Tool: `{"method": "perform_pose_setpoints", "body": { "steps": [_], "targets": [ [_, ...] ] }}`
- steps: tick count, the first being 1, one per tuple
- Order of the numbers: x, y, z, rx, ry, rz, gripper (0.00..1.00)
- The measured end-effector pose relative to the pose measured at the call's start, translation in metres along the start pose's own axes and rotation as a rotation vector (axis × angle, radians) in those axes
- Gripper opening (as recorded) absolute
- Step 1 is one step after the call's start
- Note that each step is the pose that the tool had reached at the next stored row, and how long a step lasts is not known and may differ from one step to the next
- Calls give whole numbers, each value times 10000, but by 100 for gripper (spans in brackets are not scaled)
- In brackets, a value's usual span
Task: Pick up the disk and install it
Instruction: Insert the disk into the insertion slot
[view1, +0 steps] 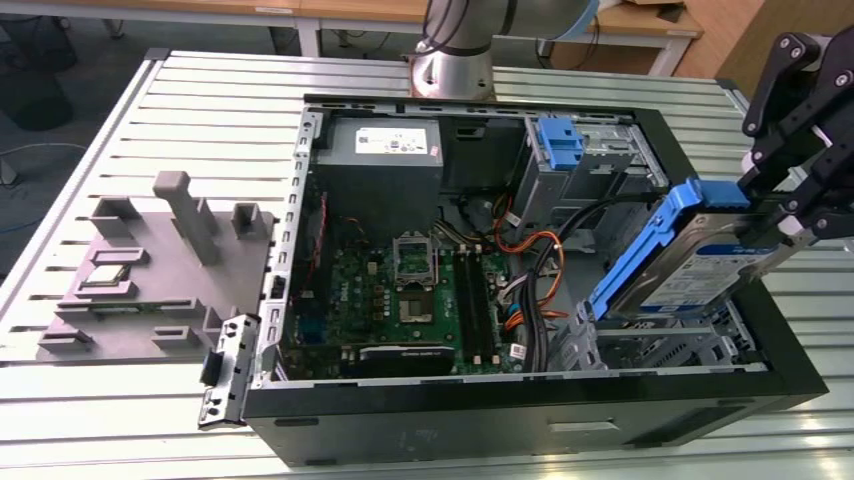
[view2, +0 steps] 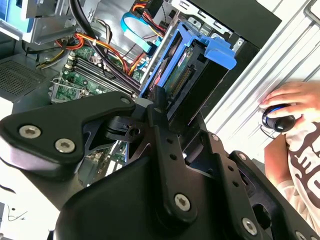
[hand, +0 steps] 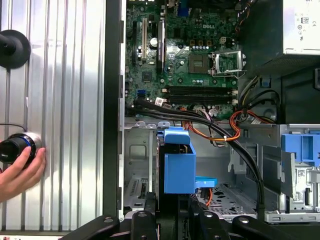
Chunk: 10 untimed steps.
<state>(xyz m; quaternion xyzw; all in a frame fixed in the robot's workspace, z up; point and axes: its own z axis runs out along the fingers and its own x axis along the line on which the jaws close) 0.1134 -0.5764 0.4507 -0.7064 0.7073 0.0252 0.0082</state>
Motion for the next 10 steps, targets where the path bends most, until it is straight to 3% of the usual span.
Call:
{"method": "perform_pose_setpoints", "body": {
  "steps": [10],
  "targets": [
    [2, -1, 52, 2, 1, 46, 35]
  ]
}}
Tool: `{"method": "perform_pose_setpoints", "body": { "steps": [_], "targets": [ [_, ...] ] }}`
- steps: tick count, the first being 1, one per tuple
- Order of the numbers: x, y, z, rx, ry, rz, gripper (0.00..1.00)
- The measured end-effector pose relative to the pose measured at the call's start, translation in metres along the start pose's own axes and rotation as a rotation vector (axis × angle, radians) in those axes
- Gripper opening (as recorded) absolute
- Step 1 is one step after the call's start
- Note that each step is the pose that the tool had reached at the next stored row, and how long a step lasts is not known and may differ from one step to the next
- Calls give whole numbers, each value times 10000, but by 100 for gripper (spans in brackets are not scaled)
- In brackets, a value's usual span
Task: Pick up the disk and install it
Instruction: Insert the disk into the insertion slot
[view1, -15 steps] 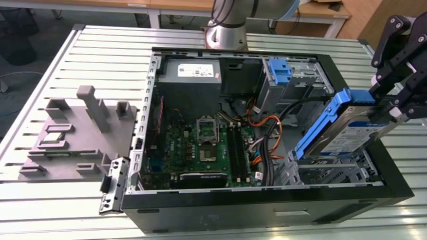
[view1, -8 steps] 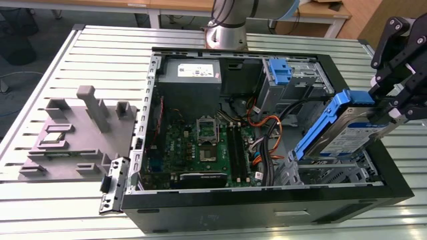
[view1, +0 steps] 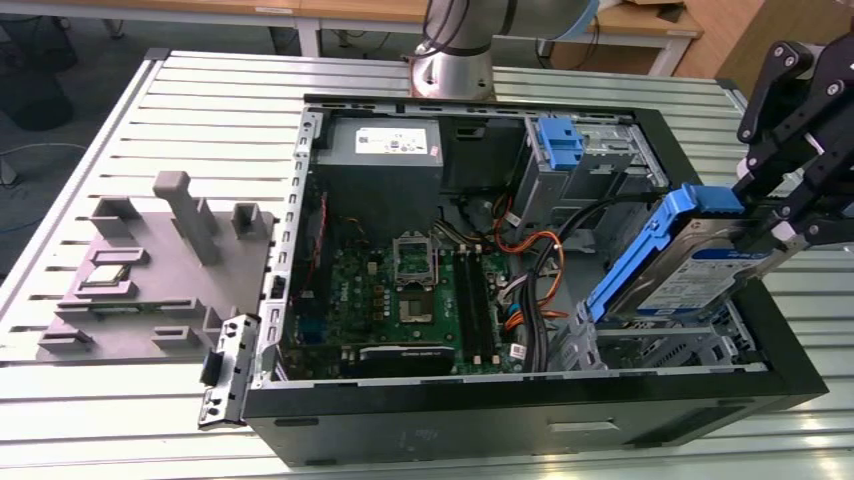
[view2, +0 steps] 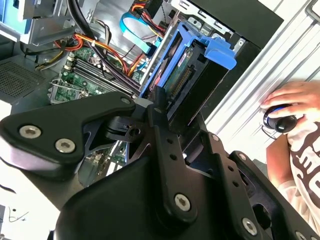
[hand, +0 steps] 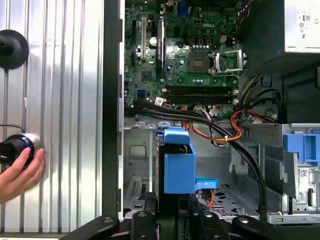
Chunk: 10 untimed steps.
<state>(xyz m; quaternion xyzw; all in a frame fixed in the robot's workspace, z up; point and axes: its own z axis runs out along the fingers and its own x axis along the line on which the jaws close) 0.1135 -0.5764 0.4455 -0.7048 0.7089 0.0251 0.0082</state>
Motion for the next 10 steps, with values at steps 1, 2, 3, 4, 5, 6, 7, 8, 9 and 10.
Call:
{"method": "perform_pose_setpoints", "body": {
  "steps": [1, 2, 3, 4, 5, 6, 7, 8, 9, 10],
  "targets": [
    [0, 0, 4, 0, 1, 2, 35],
    [0, 0, 6, 0, 1, 2, 35],
    [1, 0, 8, 0, 2, 2, 35],
    [1, 0, 11, 0, 0, 2, 35],
    [1, 0, 15, 0, 0, 2, 35],
    [1, 0, 19, 0, 0, 2, 35],
    [1, 1, 25, 0, -1, 2, 35],
    [2, 1, 30, 0, 0, 2, 35],
    [2, 2, 34, 0, 0, 2, 35],
    [2, 2, 36, 0, 1, 2, 35]
  ]
}}
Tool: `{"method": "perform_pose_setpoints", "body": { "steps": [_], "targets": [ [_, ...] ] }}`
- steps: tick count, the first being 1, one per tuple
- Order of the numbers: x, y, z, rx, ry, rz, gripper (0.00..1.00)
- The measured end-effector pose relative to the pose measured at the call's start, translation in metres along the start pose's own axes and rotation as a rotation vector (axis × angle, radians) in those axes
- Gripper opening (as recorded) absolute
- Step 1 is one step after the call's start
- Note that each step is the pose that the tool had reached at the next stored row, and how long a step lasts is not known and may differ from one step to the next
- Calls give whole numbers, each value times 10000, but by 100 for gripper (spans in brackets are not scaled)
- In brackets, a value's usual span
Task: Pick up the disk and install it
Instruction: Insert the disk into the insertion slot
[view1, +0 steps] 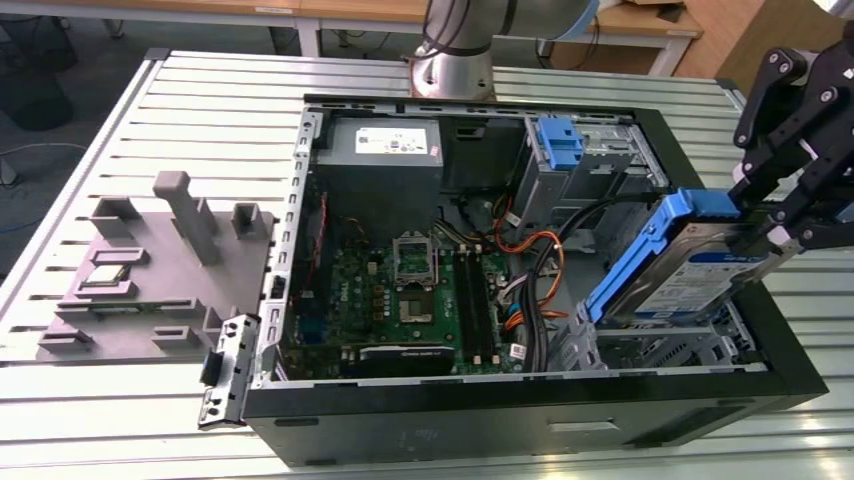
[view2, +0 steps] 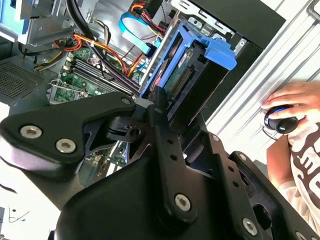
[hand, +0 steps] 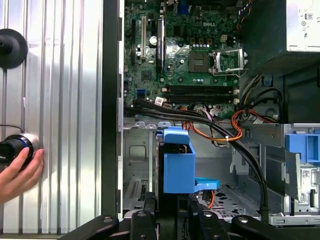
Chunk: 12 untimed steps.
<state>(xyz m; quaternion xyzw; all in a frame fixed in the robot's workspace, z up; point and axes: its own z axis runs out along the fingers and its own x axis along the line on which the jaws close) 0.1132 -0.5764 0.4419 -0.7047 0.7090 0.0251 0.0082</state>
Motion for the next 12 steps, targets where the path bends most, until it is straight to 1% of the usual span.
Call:
{"method": "perform_pose_setpoints", "body": {
  "steps": [4, 12],
  "targets": [
    [2, 0, 36, 1, 0, -1, 35],
    [8, -3, 167, 32, -1, -2, 35]
  ]
}}
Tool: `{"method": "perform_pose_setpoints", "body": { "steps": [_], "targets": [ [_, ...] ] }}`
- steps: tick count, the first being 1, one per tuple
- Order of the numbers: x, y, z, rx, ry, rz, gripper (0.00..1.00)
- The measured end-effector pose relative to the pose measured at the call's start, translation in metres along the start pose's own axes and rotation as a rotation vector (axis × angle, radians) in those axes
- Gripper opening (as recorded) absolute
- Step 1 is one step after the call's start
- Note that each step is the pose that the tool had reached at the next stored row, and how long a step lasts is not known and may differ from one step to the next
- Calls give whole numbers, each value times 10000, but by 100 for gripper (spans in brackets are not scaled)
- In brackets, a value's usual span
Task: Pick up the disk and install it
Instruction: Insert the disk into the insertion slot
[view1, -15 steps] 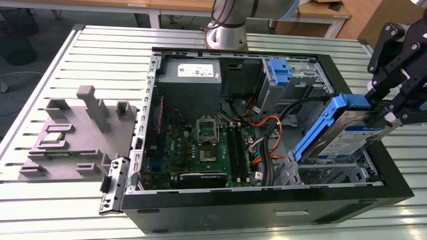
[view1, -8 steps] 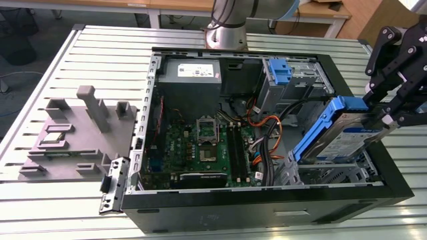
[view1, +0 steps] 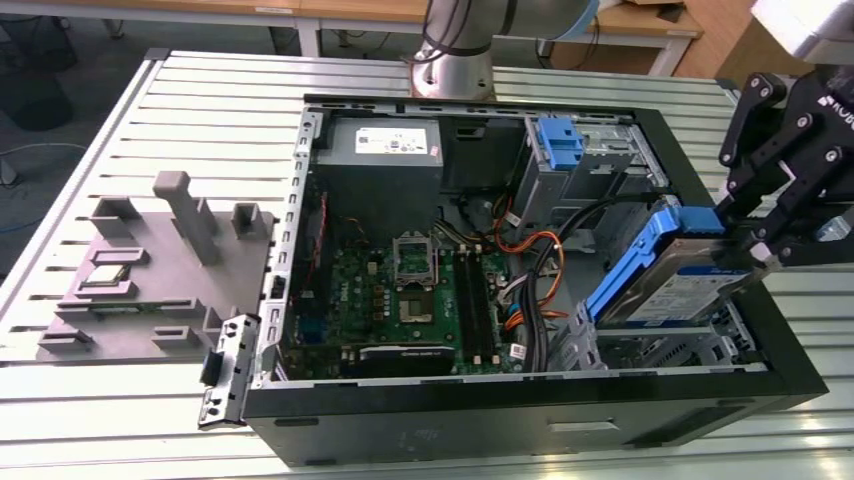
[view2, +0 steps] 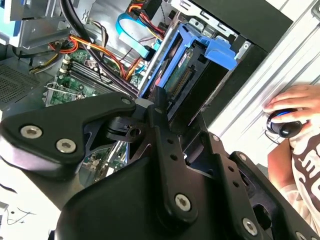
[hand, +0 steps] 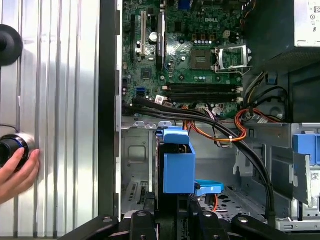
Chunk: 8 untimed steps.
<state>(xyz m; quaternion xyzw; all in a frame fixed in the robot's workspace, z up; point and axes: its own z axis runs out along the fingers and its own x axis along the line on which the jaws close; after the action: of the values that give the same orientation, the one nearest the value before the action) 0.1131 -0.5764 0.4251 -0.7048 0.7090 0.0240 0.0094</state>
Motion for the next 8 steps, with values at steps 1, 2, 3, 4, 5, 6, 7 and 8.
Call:
{"method": "perform_pose_setpoints", "body": {
  "steps": [1, 2, 3, 4, 5, 6, 7, 8],
  "targets": [
    [1, 0, 19, 4, 0, 0, 35],
    [2, 0, 38, 9, -1, 1, 35],
    [3, 1, 56, 14, -1, 0, 35],
    [3, 1, 73, 19, 0, 0, 35],
    [4, 1, 92, 24, -1, 0, 35],
    [5, 1, 110, 29, -1, -1, 35],
    [6, 1, 128, 35, 0, -1, 35],
    [7, 1, 145, 40, 1, -1, 35]
  ]
}}
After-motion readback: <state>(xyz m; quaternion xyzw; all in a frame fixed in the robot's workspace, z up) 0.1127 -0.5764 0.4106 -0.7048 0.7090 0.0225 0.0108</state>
